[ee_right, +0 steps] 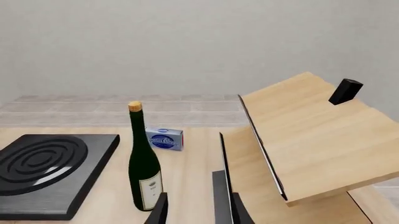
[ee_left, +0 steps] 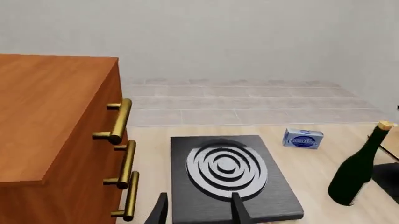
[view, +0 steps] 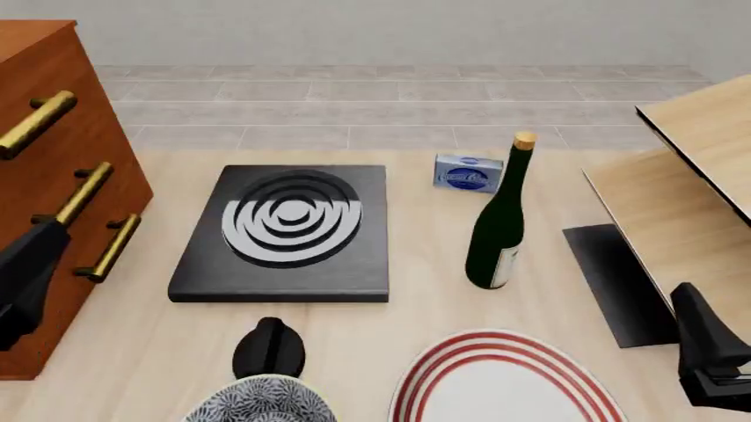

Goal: Put the bowl on the stove.

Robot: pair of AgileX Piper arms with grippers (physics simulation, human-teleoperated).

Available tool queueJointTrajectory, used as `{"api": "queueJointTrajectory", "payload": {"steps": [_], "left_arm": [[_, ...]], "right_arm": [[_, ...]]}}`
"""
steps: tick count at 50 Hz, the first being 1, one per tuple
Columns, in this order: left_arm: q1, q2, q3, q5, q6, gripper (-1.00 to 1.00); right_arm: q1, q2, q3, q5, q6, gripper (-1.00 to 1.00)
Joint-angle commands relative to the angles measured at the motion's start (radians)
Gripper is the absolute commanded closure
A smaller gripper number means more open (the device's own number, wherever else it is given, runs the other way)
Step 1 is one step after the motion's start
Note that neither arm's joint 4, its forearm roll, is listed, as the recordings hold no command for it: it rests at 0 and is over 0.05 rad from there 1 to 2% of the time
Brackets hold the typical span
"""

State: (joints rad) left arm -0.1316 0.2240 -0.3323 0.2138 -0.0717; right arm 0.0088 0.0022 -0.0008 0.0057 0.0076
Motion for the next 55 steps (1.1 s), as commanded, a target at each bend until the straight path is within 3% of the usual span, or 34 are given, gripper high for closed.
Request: {"api": "queueJointTrajectory", "payload": {"steps": [1, 4, 13, 19, 23, 41, 55], "left_arm": [[-0.114, 0.176, -0.175, 0.158, 0.002, -1.00], [-0.151, 0.228, -0.198, 0.210, -0.028, -1.00], [-0.197, 0.276, -0.262, 0.360, -0.017, -1.00], [-0.182, 0.301, -0.268, 0.414, -0.016, -1.00], [-0.171, 0.308, -0.253, 0.443, 0.021, -1.00], [-0.225, 0.337, -0.089, 0.415, -0.063, -1.00], [-0.273, 0.321, -0.040, 0.428, -0.103, -1.00]], "right_arm": [[0.000, 0.000, 0.000, 0.000, 0.003, -1.00], [0.003, 0.000, 0.000, 0.000, 0.002, -1.00], [0.005, 0.003, -0.002, 0.000, -0.002, -1.00], [0.010, 0.005, -0.002, 0.001, -0.006, -1.00], [0.010, 0.005, -0.002, 0.001, -0.008, -1.00], [0.008, 0.005, -0.003, -0.001, -0.004, -1.00], [0.011, 0.004, -0.005, 0.000, -0.008, -1.00]]}}
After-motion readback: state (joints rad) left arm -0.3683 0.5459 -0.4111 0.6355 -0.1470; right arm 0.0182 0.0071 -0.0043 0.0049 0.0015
